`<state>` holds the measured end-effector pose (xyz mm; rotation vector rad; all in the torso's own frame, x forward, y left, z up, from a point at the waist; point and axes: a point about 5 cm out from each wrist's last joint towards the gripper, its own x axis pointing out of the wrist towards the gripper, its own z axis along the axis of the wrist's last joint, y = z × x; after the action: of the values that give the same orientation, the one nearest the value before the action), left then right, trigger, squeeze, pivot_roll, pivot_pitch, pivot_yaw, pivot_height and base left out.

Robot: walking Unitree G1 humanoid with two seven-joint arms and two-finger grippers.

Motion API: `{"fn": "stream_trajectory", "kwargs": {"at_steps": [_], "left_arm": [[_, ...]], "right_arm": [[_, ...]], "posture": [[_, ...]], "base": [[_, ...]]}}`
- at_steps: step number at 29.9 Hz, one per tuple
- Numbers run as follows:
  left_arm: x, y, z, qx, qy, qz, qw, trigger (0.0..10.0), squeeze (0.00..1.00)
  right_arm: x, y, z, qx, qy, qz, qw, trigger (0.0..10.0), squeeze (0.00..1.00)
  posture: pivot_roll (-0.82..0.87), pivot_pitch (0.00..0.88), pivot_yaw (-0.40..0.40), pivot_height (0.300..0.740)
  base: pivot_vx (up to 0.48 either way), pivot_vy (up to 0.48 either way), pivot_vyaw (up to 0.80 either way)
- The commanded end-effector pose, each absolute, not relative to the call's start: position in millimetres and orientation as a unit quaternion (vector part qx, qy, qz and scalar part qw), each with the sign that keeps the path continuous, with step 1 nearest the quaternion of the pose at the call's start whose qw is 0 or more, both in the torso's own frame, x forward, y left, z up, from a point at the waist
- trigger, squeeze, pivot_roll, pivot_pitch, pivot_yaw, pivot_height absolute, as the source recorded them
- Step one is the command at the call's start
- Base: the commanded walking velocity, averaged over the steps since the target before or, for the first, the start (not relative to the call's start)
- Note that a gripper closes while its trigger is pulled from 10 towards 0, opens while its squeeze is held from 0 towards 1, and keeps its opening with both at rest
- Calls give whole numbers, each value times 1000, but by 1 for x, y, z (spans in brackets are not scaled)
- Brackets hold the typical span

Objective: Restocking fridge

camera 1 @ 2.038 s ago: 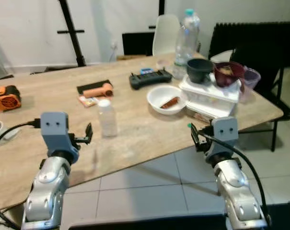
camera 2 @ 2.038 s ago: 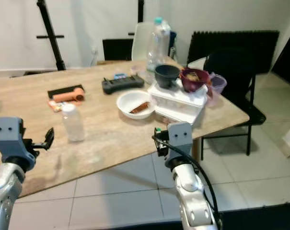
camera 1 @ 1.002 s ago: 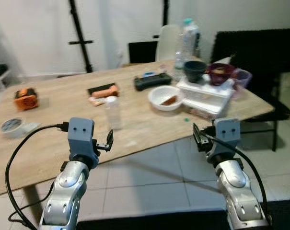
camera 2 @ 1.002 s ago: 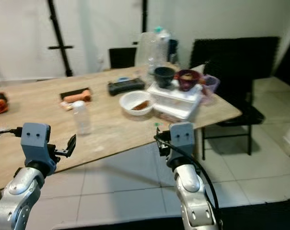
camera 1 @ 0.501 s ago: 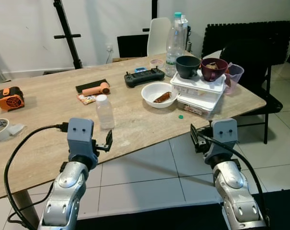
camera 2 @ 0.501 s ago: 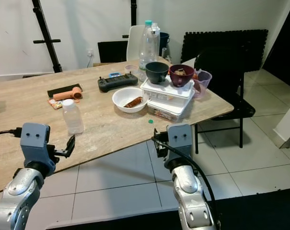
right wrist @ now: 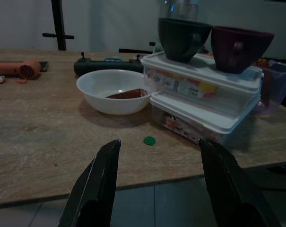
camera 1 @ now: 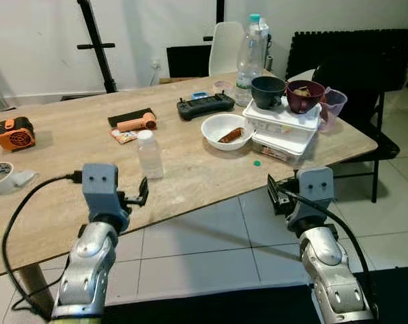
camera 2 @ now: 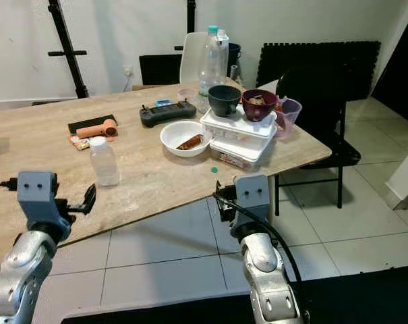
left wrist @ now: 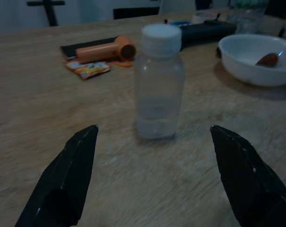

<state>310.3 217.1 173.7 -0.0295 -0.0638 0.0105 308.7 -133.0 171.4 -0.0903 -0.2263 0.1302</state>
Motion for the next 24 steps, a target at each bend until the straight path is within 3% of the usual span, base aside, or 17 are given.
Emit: {"fn": "stream_trajectory", "kwargs": {"at_steps": [1,2,13,14,24], "left_arm": [[314,225,178,-15,-36,6,999,10000,82],[319,227,183,-15,-40,2,999,10000,1000],[353,215,200,-25,-43,-44,998,10000,1000],[356,213,203,-24,-47,-52,997,10000,0],[381,213,216,37,-60,-34,997,10000,0]], "right_arm": [[308,-133,174,-37,-114,63,991,10000,0],[308,-132,175,-34,-115,62,991,10000,0],[304,-132,179,-24,-119,51,991,10000,0],[304,-133,178,-24,-118,50,991,10000,0],[299,-129,180,-15,-118,42,992,10000,0]], "posture": [[-50,138,23,710],[-48,143,33,710],[-57,188,61,710],[-58,194,64,710],[-46,224,81,710]], "base": [[0,0,0],[0,0,0],[0,0,0],[0,0,0],[0,0,0]]}}
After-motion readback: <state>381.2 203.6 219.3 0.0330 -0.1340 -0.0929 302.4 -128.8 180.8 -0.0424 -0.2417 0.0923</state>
